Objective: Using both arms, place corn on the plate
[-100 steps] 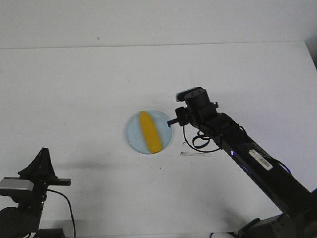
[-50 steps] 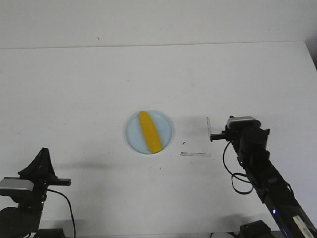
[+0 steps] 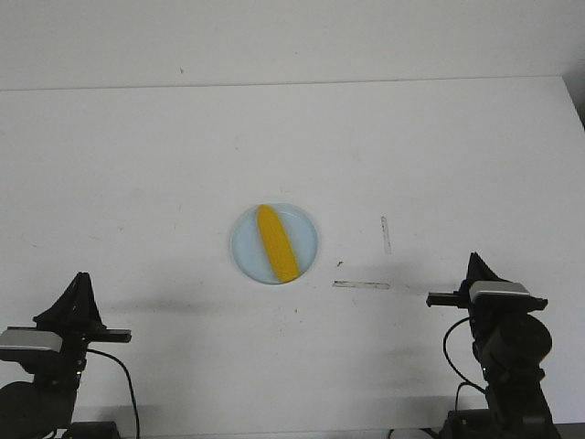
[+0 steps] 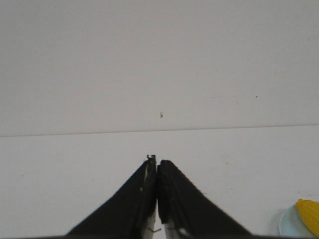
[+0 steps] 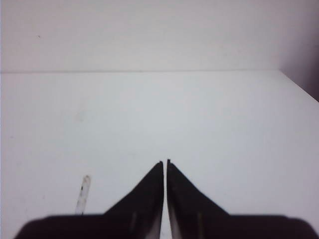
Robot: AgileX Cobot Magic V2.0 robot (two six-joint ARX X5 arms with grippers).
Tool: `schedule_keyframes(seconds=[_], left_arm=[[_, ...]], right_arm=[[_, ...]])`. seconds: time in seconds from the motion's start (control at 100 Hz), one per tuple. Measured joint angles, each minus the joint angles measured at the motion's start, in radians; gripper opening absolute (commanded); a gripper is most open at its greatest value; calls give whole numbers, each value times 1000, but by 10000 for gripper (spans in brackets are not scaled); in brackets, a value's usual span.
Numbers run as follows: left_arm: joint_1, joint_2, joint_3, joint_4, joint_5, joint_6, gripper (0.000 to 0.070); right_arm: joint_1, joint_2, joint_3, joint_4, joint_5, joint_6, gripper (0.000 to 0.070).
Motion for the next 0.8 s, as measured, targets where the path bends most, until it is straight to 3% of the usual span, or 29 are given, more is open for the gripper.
schedule_keyframes(seconds=[0.38,0.8], left_arm=[[0,0,0,0,0,0,1],[0,0,0,0,0,0,1]], right_arm=[[0,-225,0,-16,-21,0,12],[0,-255,0,-16,-21,0,12]])
